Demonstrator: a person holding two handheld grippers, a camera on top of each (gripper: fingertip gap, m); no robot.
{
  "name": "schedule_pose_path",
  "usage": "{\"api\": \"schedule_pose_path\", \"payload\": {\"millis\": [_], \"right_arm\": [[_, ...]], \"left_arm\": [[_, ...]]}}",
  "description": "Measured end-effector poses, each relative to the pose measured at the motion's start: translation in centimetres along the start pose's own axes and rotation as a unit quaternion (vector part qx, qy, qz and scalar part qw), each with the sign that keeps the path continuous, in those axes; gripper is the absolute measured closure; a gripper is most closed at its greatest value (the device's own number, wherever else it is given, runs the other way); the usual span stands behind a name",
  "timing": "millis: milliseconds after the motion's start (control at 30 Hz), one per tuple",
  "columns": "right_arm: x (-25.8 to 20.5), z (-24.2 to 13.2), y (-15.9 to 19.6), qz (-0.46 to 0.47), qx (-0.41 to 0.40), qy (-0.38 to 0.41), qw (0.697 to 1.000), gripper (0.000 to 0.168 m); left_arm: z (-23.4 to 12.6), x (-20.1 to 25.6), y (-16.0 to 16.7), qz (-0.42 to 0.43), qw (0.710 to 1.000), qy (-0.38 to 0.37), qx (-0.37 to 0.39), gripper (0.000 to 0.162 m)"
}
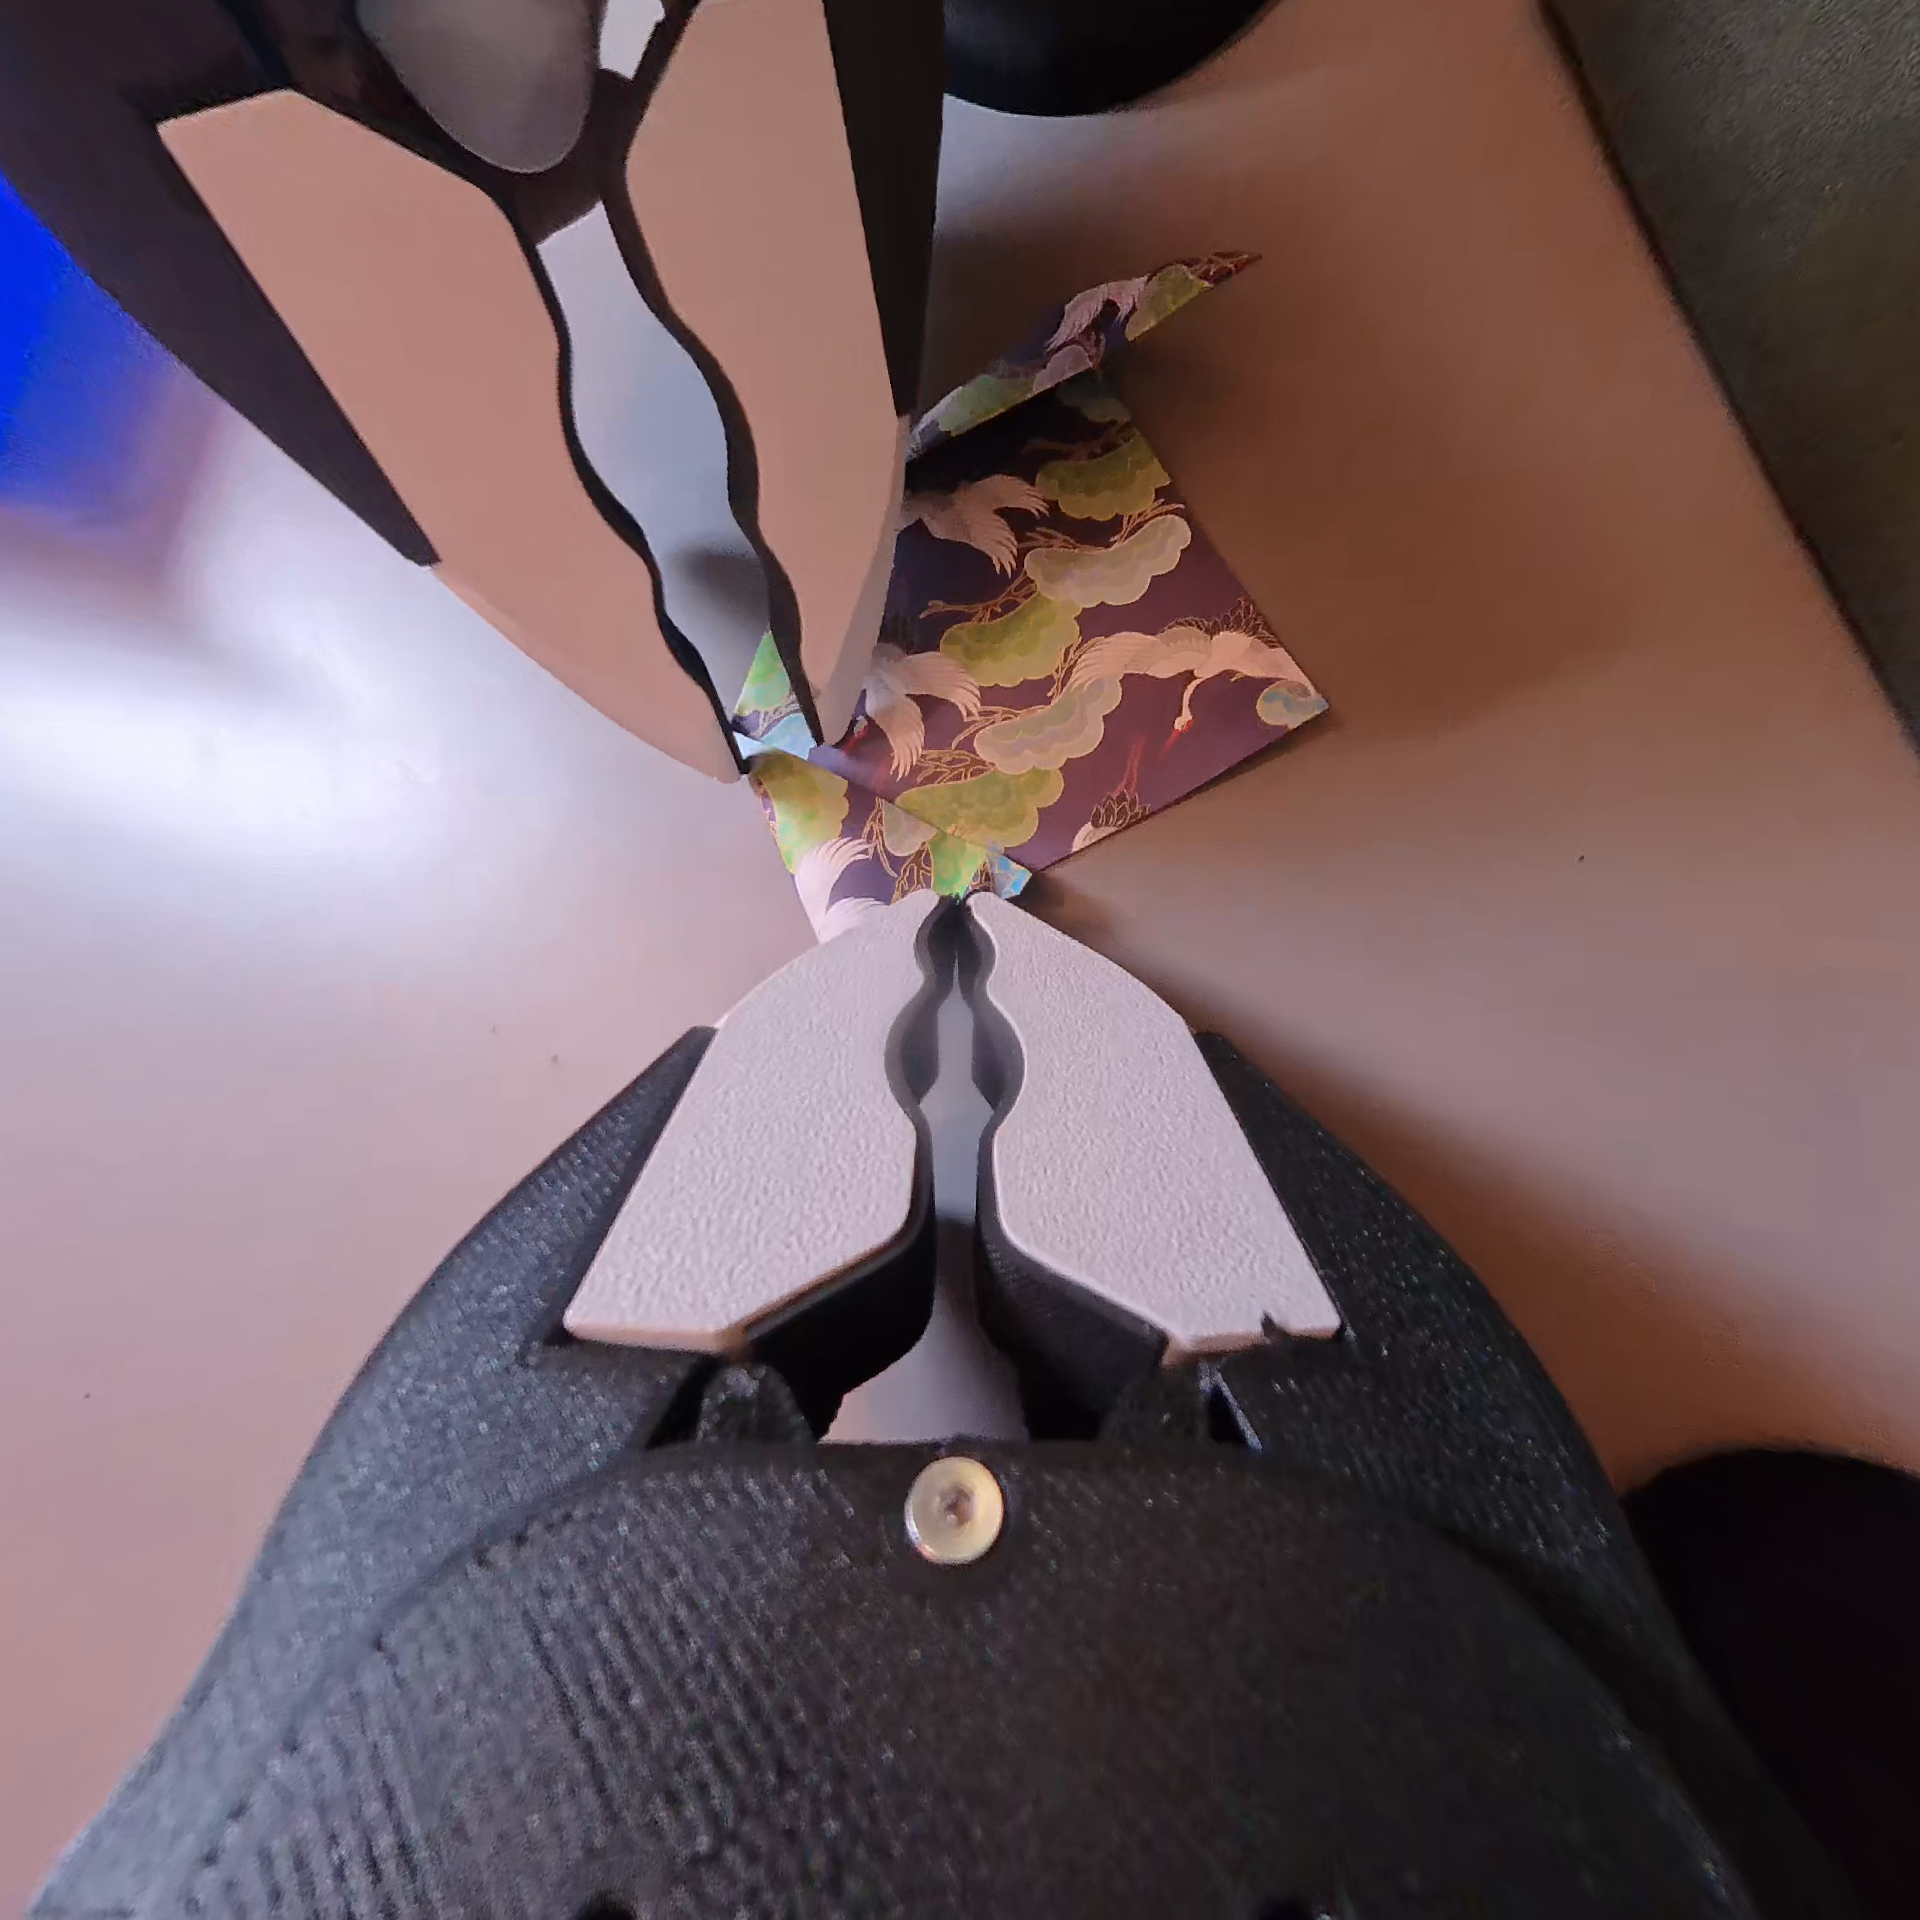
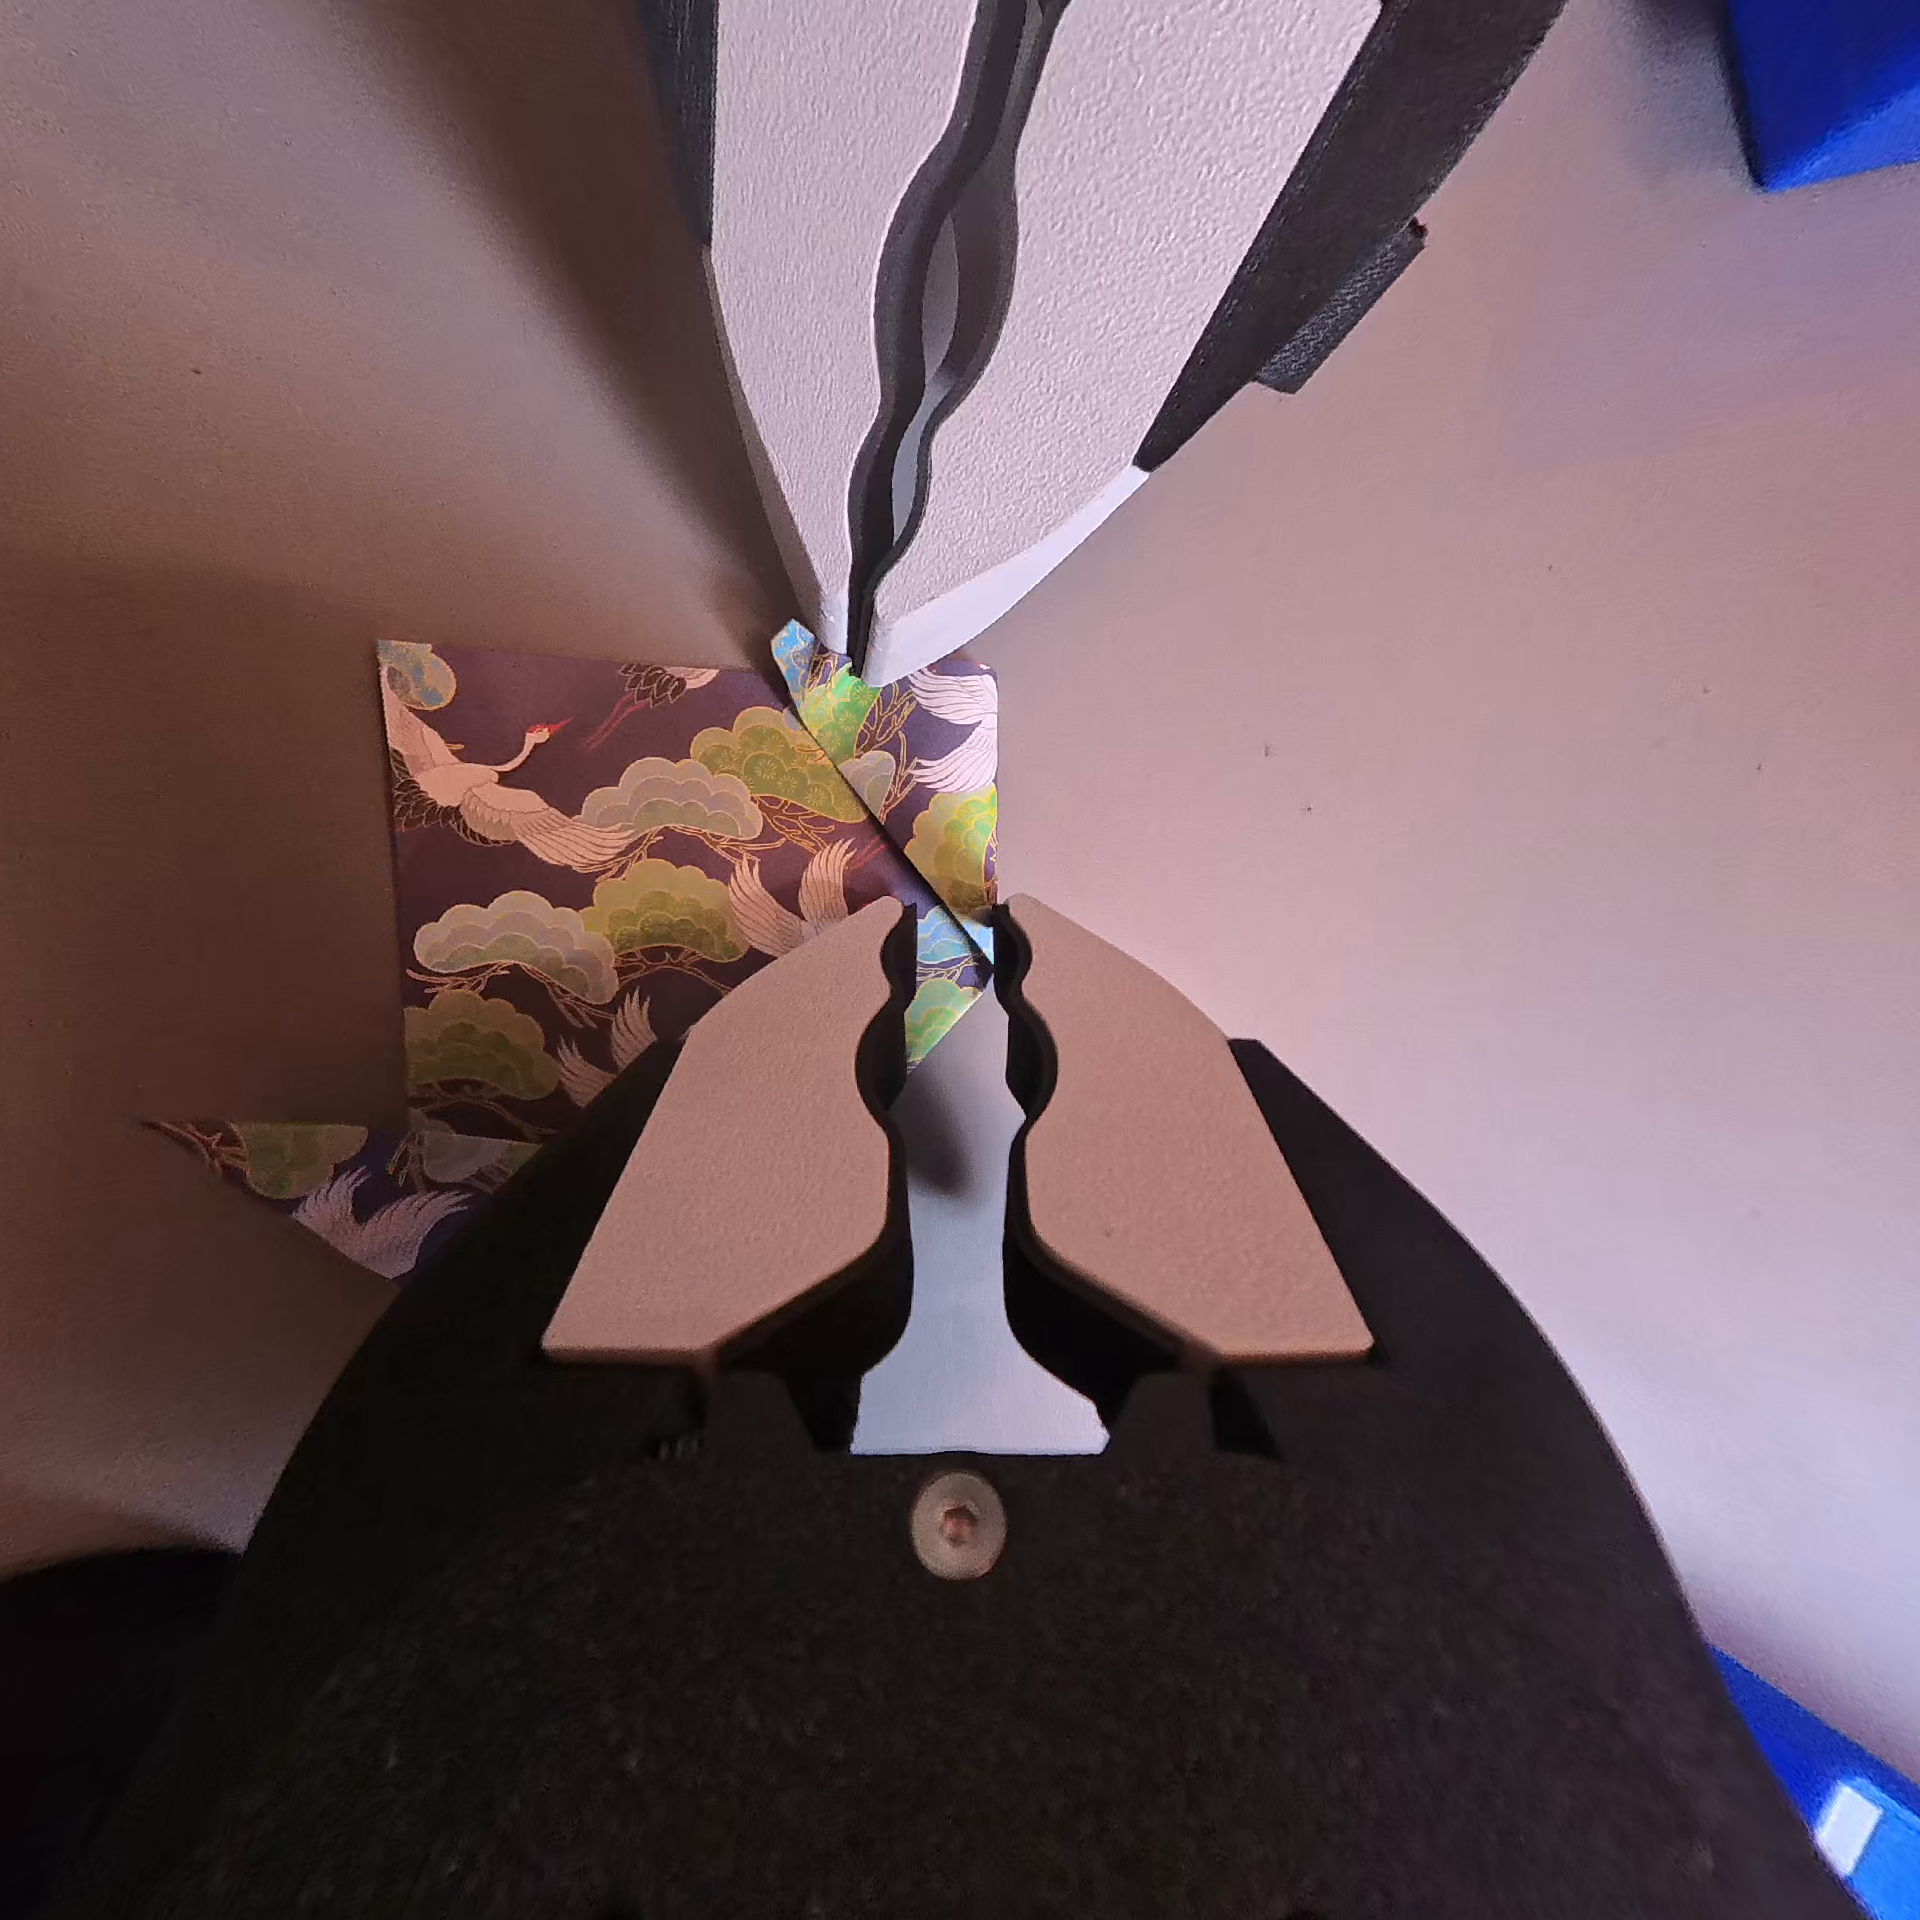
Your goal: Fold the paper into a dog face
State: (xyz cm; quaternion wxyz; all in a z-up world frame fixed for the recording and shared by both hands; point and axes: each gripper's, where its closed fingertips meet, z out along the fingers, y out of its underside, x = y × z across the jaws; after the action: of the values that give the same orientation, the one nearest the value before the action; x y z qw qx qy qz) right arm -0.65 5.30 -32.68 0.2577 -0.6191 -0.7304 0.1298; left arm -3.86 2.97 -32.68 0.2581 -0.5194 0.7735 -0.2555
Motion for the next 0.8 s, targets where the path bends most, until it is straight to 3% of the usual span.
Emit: {"api": "schedule_pose_path", "payload": {"millis": [300,533,800], "right_arm": [[-0.3,0.2,-0.3,-0.008,0.007,-0.002,1.0,0.159],[-0.7,0.4,-0.4,0.027,0.007,-0.048,0.998,0.168],[-0.7,0.4,-0.4,0.055,0.007,-0.07,0.996,0.168]], "left_arm": [[-0.2,0.5,0.4,-0.009,1.0,0.016,-0.005,0.162],[-0.9,0.8,-0.1,-0.025,0.999,0.034,0.013,0.159],[-1.4,-1.2,-1.9,-0.055,0.997,-0.016,0.054,0.16]]}}
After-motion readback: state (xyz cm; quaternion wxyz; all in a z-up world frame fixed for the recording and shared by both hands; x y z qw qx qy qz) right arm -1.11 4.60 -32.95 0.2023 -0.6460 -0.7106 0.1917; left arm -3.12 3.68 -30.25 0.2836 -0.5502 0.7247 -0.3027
